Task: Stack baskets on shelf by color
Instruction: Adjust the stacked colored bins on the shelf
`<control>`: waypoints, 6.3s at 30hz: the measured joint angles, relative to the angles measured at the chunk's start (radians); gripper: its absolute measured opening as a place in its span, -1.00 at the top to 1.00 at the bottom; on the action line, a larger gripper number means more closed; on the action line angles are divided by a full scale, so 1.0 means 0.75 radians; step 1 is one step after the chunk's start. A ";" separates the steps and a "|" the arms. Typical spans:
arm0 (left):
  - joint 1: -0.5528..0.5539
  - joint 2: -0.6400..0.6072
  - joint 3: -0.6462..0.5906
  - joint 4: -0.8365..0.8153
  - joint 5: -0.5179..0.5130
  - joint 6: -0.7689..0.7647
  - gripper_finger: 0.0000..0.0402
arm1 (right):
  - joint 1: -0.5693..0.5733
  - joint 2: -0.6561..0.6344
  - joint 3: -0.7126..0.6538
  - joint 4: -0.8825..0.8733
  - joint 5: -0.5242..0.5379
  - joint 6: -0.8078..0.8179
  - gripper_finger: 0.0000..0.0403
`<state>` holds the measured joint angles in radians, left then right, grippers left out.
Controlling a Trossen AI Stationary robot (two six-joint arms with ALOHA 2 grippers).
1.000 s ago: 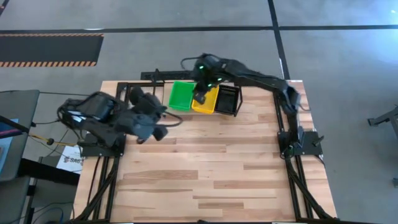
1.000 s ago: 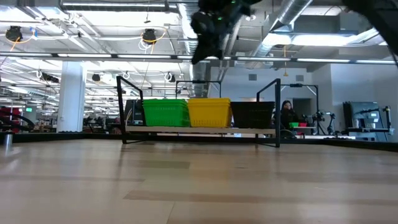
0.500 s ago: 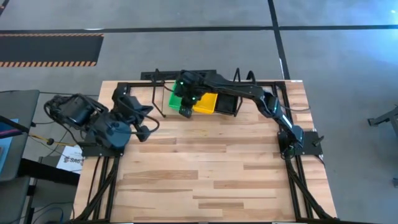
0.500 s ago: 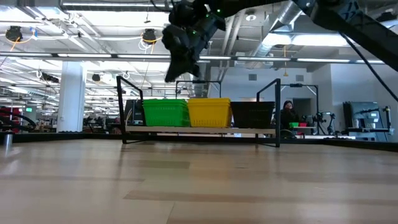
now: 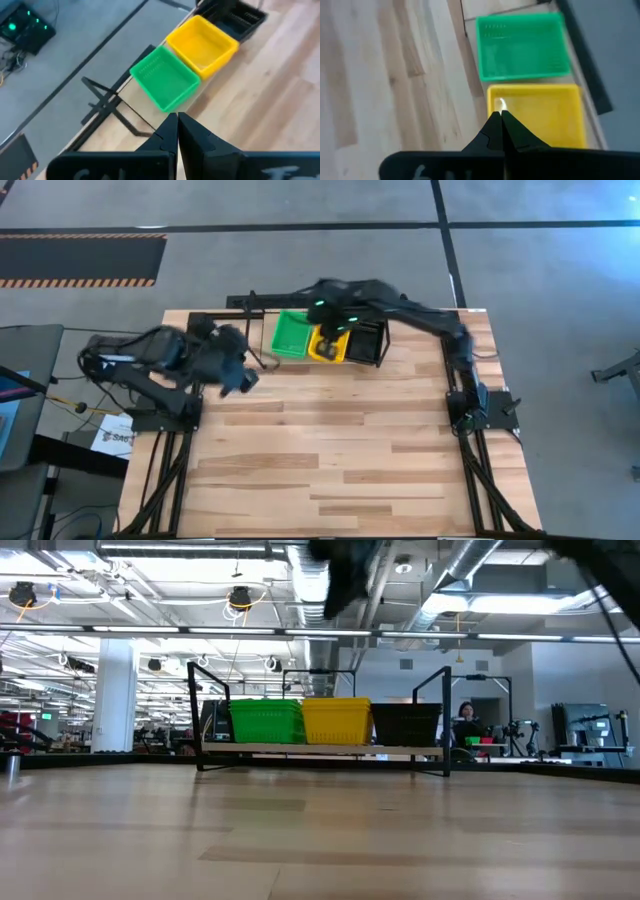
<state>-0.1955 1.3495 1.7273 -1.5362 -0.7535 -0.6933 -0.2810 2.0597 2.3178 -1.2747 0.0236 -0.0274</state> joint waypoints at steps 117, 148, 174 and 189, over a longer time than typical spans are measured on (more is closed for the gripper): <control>0.807 0.961 0.349 0.778 0.748 0.208 1.00 | 0.192 -0.760 -0.004 -0.386 0.317 0.022 1.00; 0.655 1.050 0.307 0.361 0.600 0.184 1.00 | 0.192 -0.760 -0.004 -0.385 0.317 -0.012 1.00; 0.507 1.048 0.599 0.318 0.542 0.312 1.00 | 0.170 -1.370 -0.979 -0.339 0.662 0.813 1.00; 0.694 1.085 0.601 0.824 0.887 0.575 1.00 | 0.152 -1.795 -1.940 0.558 0.448 1.100 1.00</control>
<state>0.3253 2.1636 2.1780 -0.9182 -0.0880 -0.2624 -0.1673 0.7133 0.8630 -0.8566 0.3599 0.7977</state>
